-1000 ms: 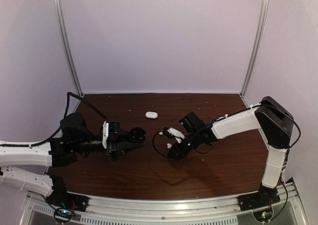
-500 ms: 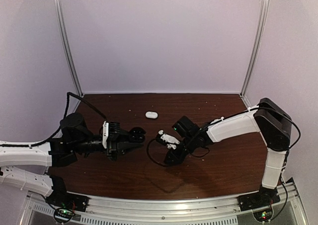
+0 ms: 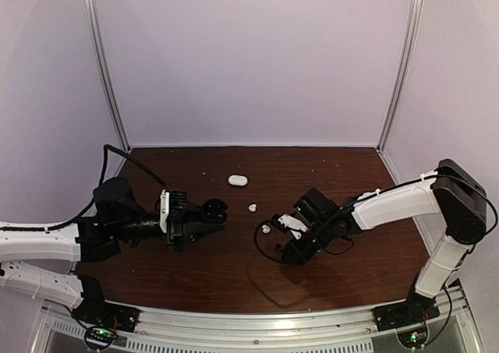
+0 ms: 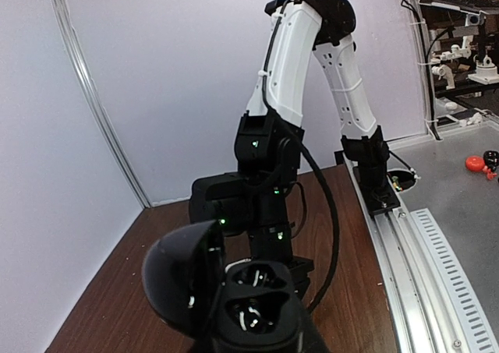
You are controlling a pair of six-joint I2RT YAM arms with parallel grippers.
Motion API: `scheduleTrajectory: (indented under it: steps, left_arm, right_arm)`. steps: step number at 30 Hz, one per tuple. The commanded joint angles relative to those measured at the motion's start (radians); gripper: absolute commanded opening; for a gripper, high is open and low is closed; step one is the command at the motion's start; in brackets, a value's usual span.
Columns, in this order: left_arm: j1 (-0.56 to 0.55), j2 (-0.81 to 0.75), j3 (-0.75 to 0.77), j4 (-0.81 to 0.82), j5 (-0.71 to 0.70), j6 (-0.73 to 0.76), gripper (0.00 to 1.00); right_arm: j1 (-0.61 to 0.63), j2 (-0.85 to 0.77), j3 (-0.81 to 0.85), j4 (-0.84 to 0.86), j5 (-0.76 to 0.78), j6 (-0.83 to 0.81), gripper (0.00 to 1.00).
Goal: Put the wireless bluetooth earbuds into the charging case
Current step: Adjust the right earbud at the center of the board, then pick up the right earbud from the center of the board.
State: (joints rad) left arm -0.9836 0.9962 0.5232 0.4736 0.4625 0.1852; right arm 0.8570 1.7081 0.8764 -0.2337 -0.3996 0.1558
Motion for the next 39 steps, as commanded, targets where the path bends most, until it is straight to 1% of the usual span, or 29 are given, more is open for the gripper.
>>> scheduleTrajectory:
  steps: [1,4,7,10,15,19,30,34,39]
  left_arm:
    - [-0.004,-0.002,-0.004,0.041,-0.008,-0.013,0.02]
    - [-0.004,0.006,0.003,0.036,-0.011,-0.026,0.03]
    - [-0.004,0.008,0.009,0.029,-0.019,-0.038,0.03]
    - [-0.003,0.006,0.015,0.012,-0.03,-0.044,0.03]
    - [-0.003,0.003,0.015,0.005,-0.041,-0.043,0.03]
    - [-0.004,0.001,0.012,0.008,-0.042,-0.041,0.03]
    - [-0.004,-0.008,0.008,-0.003,-0.045,-0.036,0.03]
    - [-0.003,-0.007,0.009,-0.005,-0.048,-0.035,0.03]
    - [-0.004,0.002,0.011,-0.003,-0.045,-0.037,0.03]
  right_arm:
    - [-0.014,-0.061,0.041,-0.152,0.051,-0.029,0.33]
    - [-0.027,-0.054,0.157,-0.253,0.125,-0.061,0.37]
    - [-0.026,0.009,0.286,-0.369,0.197,-0.1,0.41]
    - [-0.026,0.075,0.361,-0.422,0.221,-0.115,0.44]
    - [0.003,0.15,0.437,-0.461,0.218,-0.106,0.47]
    - [0.028,0.195,0.467,-0.467,0.22,-0.097,0.43]
    - [0.045,0.294,0.537,-0.496,0.247,-0.112,0.33]
    - [0.052,0.308,0.542,-0.516,0.26,-0.117,0.32]
    - [0.06,0.312,0.536,-0.522,0.267,-0.119,0.26]
